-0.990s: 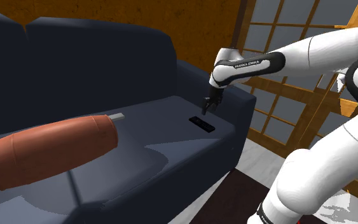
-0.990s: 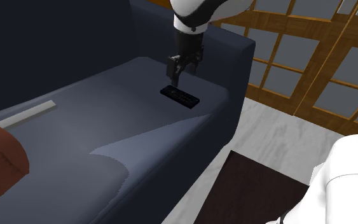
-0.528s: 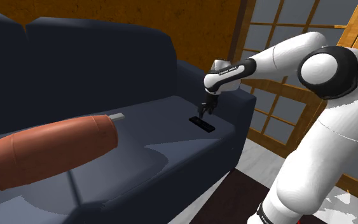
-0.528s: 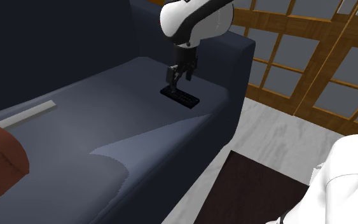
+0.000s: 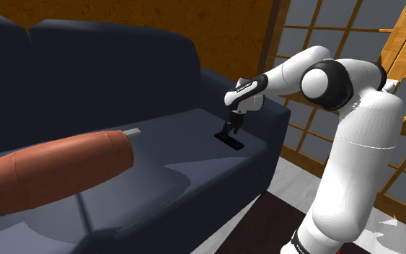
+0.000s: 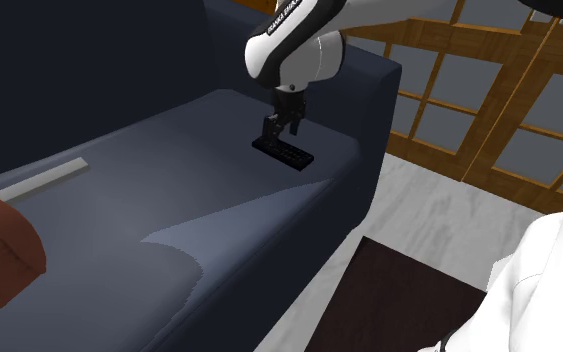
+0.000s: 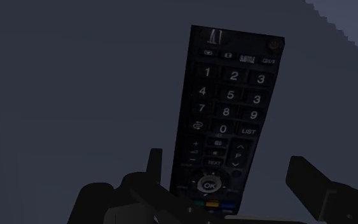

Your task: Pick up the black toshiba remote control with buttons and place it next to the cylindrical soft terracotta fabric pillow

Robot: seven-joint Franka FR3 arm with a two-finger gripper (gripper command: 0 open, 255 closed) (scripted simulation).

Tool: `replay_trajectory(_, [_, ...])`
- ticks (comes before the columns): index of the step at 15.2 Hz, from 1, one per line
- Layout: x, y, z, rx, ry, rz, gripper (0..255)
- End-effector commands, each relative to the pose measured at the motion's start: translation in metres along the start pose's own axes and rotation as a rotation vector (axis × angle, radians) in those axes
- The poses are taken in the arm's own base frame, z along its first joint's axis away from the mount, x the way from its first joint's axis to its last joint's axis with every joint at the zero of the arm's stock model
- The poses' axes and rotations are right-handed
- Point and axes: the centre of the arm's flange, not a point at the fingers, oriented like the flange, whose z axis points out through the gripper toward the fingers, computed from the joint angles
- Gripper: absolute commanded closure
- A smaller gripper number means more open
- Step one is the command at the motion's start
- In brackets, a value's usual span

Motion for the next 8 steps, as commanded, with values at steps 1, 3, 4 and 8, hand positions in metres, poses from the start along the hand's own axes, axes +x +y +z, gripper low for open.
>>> replay_trajectory(1, [0.0,0.001,0.011,0.0,0.0,0.0,0])
replay_trajectory(3, [0.0,0.001,0.022,0.0,0.0,0.0,0])
replay_trajectory(4, [0.0,0.001,0.03,0.0,0.0,0.0,0])
replay_trajectory(8, [0.0,0.001,0.03,0.0,0.0,0.0,0])
